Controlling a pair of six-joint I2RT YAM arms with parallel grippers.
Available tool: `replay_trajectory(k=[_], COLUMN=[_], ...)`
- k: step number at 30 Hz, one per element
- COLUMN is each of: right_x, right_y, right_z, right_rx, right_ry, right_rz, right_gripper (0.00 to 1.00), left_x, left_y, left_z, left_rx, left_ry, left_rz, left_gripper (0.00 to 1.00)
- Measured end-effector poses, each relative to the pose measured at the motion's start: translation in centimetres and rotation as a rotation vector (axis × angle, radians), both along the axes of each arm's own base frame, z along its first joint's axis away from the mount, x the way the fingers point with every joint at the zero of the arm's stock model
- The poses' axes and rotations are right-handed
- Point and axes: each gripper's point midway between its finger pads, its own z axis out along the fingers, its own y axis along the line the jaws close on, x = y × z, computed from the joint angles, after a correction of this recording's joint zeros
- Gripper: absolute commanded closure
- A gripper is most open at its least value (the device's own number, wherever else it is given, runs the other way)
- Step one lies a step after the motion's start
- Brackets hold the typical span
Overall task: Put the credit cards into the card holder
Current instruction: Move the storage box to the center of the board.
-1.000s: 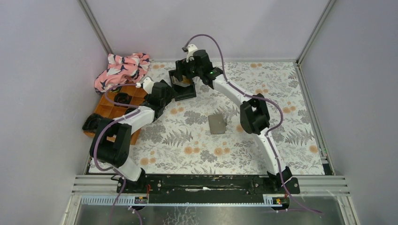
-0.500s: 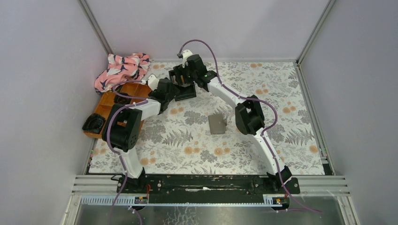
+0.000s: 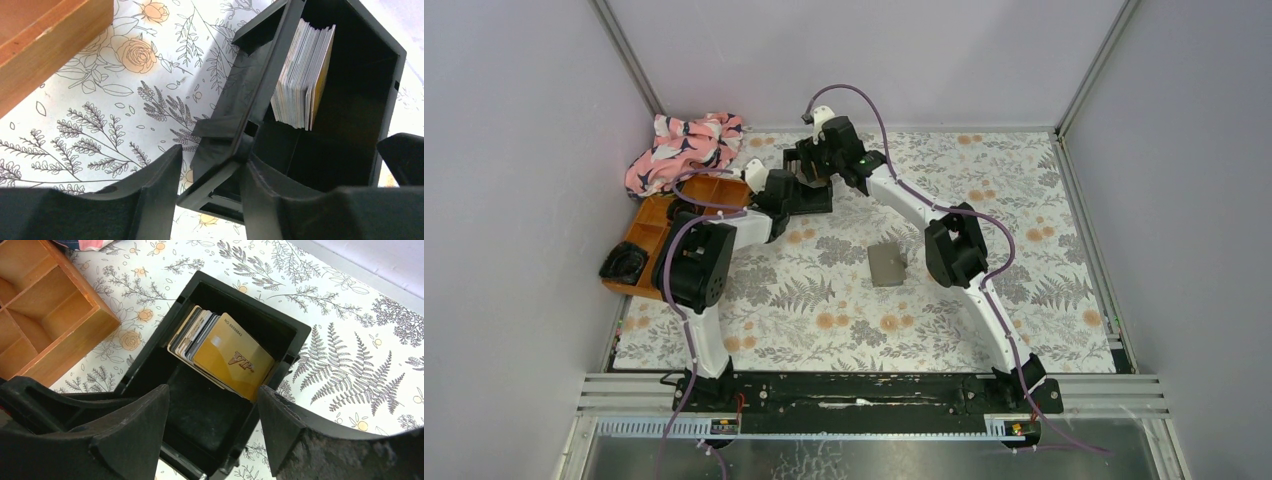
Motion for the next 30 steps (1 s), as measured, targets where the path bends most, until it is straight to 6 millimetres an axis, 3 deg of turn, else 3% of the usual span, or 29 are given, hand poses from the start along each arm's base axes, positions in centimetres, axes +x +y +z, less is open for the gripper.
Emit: replay_trajectory(k=[7,11,15,21,30], right_x=[-0.3,-1.1,-2.0,-4.0,-7.5], right_y=[-0.7,-1.6,-2.9,-5.0,-6.4], right_z=[-2.2,-4.4,-4.6,-2.7,3.7], right_rx=[-0.034,-0.073,-0.109,-0.135,-0.087], right_ry=[0.025,0.061,0.065,0.050,-0.042], right_rz=[-0.019,-0.026,-0.040,-0.059,-0.058], right_gripper=[0.30,0.30,0.30,0.29,0.22], left_x=[-0.1,-0.6,-1.4,-4.0,-8.4], left_y=[-0.9,-2.3,-4.0,-6.7,-8.8], left_z=[-0.2,-0.1,-0.1,0.0,-0.2], left_rx=[0.085,0.123,0.151,0.192,0.188], left_ry=[-0.001,-0.007,-0.011,-0.006,0.009], left_rz=[-0.036,-0.055,-0.071,-0.111,-0.130], left_gripper=[0.71,0.72,0.72,0.72,0.72])
